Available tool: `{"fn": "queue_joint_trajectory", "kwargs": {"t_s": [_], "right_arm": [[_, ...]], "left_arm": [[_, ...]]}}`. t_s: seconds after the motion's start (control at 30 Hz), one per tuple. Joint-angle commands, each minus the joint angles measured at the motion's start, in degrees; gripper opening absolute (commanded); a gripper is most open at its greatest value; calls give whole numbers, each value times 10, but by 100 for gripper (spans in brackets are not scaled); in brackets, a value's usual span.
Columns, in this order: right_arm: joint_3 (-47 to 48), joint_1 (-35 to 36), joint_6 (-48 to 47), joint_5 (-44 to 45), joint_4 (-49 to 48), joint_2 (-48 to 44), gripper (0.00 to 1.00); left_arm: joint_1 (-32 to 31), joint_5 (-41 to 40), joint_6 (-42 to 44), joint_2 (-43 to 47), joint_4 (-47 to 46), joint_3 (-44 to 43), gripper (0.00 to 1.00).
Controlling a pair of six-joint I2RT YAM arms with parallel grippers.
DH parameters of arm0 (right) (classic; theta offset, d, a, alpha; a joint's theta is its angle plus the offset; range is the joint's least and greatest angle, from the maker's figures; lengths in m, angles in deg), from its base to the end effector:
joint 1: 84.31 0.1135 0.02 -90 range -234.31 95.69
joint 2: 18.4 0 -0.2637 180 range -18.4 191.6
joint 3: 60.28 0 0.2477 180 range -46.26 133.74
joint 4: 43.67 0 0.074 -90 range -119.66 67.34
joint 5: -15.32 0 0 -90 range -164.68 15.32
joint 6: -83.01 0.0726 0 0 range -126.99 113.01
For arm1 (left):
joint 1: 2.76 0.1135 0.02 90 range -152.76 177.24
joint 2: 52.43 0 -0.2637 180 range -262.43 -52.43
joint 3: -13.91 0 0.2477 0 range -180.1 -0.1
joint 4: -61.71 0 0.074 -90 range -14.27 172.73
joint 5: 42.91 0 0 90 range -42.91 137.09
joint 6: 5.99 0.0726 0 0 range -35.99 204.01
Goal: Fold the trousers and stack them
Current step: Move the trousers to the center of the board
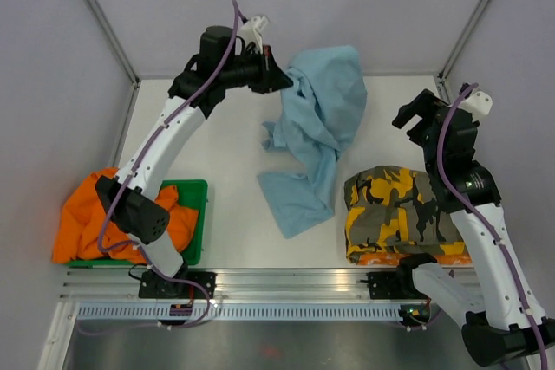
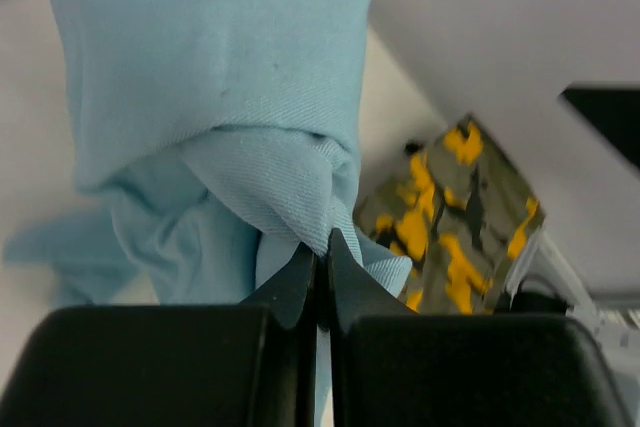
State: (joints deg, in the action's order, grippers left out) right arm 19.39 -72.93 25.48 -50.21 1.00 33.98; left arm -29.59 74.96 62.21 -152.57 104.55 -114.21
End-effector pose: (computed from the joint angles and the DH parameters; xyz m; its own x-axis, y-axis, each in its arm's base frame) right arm 0.2146 0.0125 0.3941 -0.1354 0.4712 -0.8716 0.3326 0.8502 0.4080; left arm 0.3583 -0.2193 0.4539 -0.5104 -0.1097 -0.8529 0.6598 0.5861 -0.4703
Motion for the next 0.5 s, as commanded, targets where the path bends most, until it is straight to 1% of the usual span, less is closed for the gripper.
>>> {"fn": "queue_joint_trajectory", "kwargs": {"t_s": [0.0, 0.07, 0.1, 0.17, 0.2, 0.23, 0.27, 0.37, 0.4, 0.47], "right_arm": [[-17, -2, -28, -6, -12, 3, 98], [-23, -1, -37, -32, -33, 11, 98], [-29, -1, -44, -61, -49, 21, 98], [-36, -2, -50, -97, -64, 34, 98], [-41, -1, -51, -138, -73, 49, 98], [-44, -1, -55, -162, -88, 58, 98], [-44, -1, -57, -213, -96, 79, 98], [-46, 0, -52, -277, -119, 120, 98], [-47, 0, -51, -306, -134, 128, 98], [-48, 2, -41, -318, -147, 143, 98]], "left_arm": [[3, 68, 78, 83, 35, 121, 2], [3, 89, 107, 109, 50, 190, 2], [3, 102, 117, 140, 62, 251, 2], [-1, 128, 145, 173, 69, 304, 2], [-2, 127, 150, 192, 74, 345, 2], [-2, 126, 159, 224, 83, 363, 2], [-2, 121, 162, 240, 88, 388, 2], [-3, 125, 161, 279, 100, 414, 3], [-3, 109, 130, 282, 96, 419, 4], [-3, 44, 104, 279, 90, 412, 4]]}}
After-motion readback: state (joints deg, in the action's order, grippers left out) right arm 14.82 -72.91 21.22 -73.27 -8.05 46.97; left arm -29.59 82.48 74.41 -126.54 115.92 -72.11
